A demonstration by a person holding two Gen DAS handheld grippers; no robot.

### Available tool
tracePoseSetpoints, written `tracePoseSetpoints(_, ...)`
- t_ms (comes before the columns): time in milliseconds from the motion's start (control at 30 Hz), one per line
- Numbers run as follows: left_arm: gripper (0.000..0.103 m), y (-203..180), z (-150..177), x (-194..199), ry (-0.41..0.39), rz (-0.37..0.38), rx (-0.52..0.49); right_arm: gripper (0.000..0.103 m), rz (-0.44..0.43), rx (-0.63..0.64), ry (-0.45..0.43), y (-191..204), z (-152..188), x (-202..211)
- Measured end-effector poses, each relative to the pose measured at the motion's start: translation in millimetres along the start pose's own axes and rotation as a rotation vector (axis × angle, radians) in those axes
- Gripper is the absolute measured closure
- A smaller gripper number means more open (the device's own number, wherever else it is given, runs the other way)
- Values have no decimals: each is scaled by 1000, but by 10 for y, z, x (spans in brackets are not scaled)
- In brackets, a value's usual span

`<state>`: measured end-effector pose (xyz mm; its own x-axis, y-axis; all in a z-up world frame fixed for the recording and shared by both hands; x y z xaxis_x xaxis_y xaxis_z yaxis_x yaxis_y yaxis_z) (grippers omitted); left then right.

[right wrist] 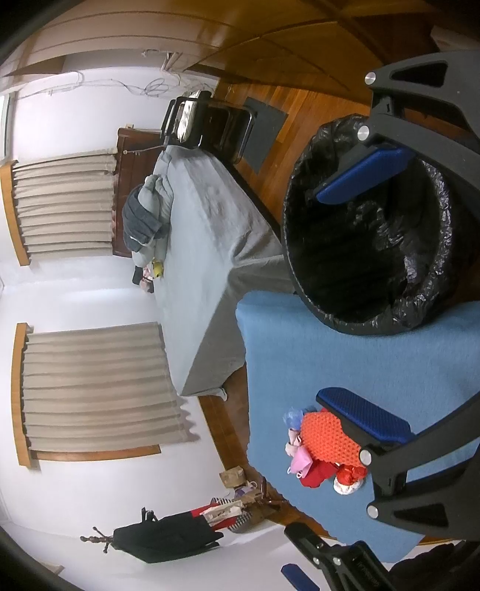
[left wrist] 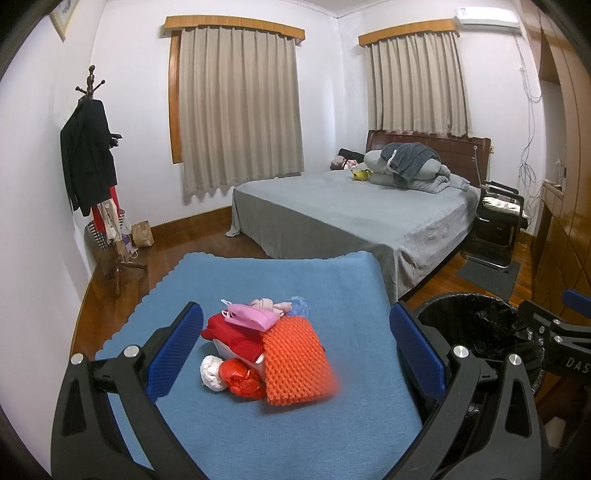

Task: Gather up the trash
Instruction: 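Grasp the orange mesh bag with the right tool while the left tool grasps the red plastic bag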

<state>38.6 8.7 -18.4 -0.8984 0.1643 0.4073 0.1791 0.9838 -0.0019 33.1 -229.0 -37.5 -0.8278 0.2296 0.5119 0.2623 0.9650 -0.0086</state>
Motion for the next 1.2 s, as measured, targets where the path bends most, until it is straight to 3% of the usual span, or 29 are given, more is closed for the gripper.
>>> tracePoseSetpoints(267, 5, 112, 101, -39, 8, -15, 13, 6, -27, 19, 2, 170, 53, -138)
tracePoseSetpoints(700, 5, 971, 441, -394, 91, -131, 65, 6, -130, 56, 33, 817, 236, -678)
tracePoseSetpoints(867, 5, 1218, 631, -581, 124, -151, 67, 14, -184, 90, 83, 1161, 368, -953)
tracePoseSetpoints(933, 9, 1274, 721, -674, 139, -156, 56, 17, -194, 120, 93, 1297, 419, -1042)
tracePoseSetpoints(1033, 24, 1349, 851, -827, 176, -139, 64, 23, -200, 162, 105, 1451, 496, -1157)
tracePoseSetpoints(1200, 26, 1465, 1002, -1040, 217, -137, 84, 28, -231, 174, 138, 1610, 585, -1312)
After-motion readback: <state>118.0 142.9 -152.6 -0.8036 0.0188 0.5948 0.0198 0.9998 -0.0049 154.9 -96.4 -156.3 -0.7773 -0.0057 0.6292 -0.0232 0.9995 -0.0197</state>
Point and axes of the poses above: each gripper's, at about its wrist camera, not at the fingertips, and x roughly against the way its jaws point, y to its left, z to its underside, the point moved 4 cm from there along -x, roughly the way its jaws point, and after that the axes turned 10 degrees about z, right-handed, at the moved point
